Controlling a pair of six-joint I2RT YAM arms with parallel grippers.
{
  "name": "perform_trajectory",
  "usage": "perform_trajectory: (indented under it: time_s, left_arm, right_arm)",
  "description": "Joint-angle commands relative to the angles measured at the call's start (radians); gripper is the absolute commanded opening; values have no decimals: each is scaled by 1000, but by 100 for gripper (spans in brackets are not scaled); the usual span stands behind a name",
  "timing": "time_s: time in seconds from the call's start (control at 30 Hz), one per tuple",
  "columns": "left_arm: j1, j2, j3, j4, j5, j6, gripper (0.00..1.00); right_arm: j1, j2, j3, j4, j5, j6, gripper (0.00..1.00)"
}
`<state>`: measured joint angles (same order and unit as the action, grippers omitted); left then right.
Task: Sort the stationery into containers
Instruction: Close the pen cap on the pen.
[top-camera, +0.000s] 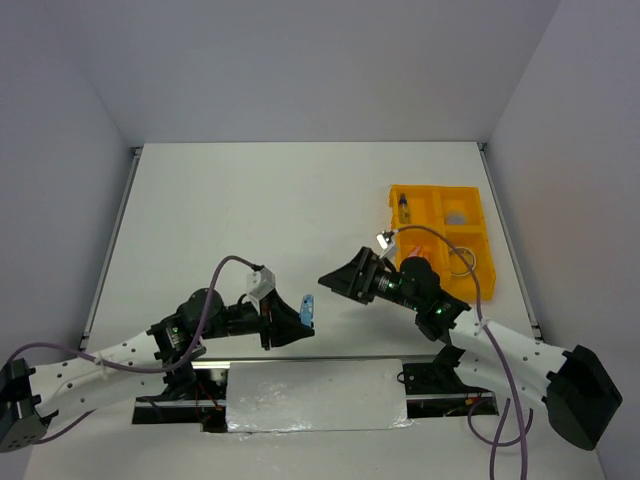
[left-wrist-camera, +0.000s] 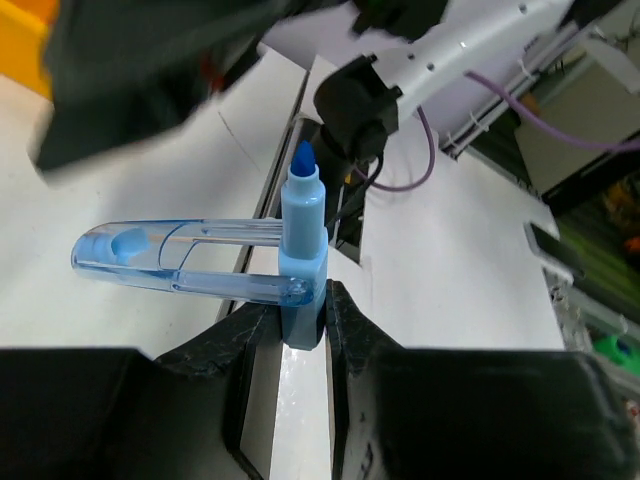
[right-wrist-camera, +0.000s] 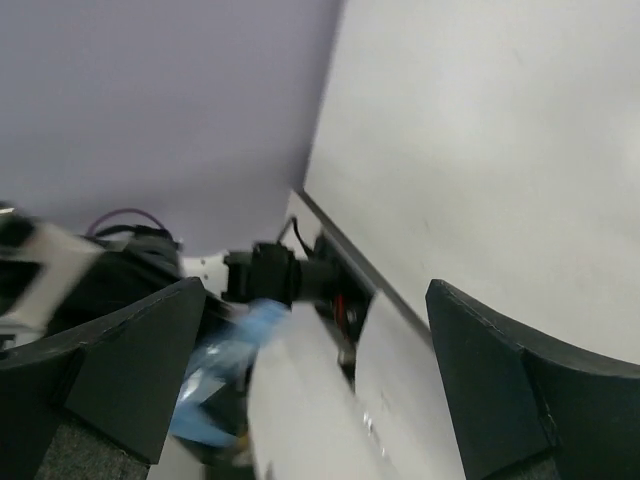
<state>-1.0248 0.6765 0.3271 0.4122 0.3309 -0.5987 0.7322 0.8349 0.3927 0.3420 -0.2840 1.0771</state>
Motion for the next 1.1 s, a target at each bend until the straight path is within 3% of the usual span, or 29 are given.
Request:
perform_trajectory:
  time_s: [0.0,0.2,0.4,0.83,0.93,1.07]
  left_arm:
    - [-8,-69,35,7,85,91,0]
    - [-12,-163,-3,-38,74,183,0]
    - [-18,-152,-10,-36,138,235,0]
    - [-34,-83,18,20,152,283,0]
    - [-35,-74,10,40,161,280,0]
    - [-35,-80,0,37,145,283,0]
  right_arm:
    - [-1,36,-110,199,-98,237,100]
    - [45,82,-277,489,-81,464,100]
    - [124,58,-330,617,11,587,100]
    - [200,104,-215,654,95,638,97]
    - [213,137,-207,695,103,649,90]
    - [230,179,-195,767,100,656,72]
